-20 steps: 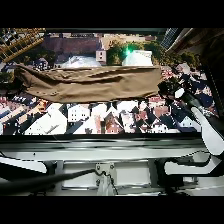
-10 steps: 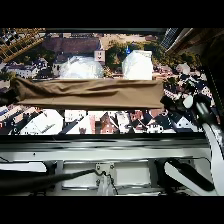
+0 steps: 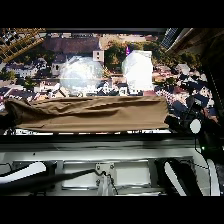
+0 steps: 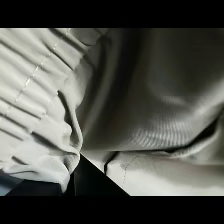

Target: Fold the clothes and pants, and hang the long-sleeved shirts on hangers.

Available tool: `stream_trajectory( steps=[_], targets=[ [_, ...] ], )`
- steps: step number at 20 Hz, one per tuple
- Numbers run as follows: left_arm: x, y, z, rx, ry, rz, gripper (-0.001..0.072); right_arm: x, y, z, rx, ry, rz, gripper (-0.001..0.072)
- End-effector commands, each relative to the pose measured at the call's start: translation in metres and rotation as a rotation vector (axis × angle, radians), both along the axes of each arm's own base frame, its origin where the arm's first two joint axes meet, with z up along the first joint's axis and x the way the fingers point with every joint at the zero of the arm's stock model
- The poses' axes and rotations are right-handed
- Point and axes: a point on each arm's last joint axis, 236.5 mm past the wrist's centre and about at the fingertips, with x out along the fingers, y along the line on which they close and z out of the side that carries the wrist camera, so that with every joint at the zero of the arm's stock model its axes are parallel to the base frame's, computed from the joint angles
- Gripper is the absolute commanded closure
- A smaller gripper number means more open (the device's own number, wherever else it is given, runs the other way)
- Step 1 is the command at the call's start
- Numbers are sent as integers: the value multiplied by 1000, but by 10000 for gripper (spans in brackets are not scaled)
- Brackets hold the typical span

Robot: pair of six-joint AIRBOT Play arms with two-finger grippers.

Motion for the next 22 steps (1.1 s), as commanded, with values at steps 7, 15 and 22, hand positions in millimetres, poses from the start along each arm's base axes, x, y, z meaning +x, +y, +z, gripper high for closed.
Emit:
stream_trajectory(
  steps=[7, 15, 22],
  targets=[
    [22, 25, 48, 94, -108, 26, 252, 33, -16, 88, -127, -244, 83, 201],
    [191, -24, 232, 28, -831, 124, 294, 109, -104, 81, 159, -274, -223, 389],
    [208, -316, 218, -200, -753, -608, 294, 96, -116, 20, 229, -110, -159, 536]
  ],
)
